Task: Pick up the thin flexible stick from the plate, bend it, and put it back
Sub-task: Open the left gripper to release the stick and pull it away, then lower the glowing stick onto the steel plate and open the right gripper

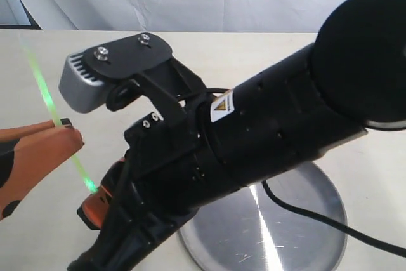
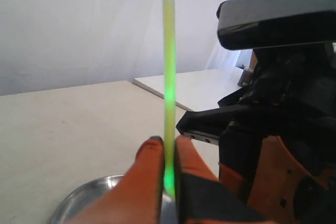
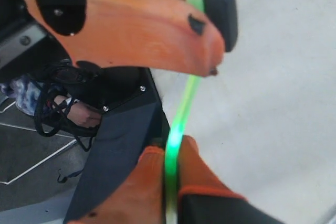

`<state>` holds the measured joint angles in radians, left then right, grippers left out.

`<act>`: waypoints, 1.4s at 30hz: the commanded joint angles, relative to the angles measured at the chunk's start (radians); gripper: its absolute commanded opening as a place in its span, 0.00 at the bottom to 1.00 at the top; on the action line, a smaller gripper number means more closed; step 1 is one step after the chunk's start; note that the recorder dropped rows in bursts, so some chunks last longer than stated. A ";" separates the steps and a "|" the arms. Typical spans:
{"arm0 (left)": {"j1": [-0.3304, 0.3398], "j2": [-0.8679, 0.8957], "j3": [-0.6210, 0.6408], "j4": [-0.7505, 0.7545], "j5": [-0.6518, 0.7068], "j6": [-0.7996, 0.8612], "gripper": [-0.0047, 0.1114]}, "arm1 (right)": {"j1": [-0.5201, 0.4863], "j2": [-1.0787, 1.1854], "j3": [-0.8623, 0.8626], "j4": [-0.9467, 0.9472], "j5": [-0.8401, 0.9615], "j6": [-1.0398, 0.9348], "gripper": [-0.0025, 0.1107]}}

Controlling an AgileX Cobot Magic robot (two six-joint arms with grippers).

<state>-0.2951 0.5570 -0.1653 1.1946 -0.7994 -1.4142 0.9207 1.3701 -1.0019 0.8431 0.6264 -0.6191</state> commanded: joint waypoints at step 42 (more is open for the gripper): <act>-0.005 0.096 0.012 -0.274 0.208 0.119 0.52 | -0.017 0.099 0.034 -0.906 0.090 0.778 0.01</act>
<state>-0.3007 0.6491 -0.1564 0.9235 -0.6180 -1.2996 0.9193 1.4719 -0.9985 0.0436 0.6969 0.0750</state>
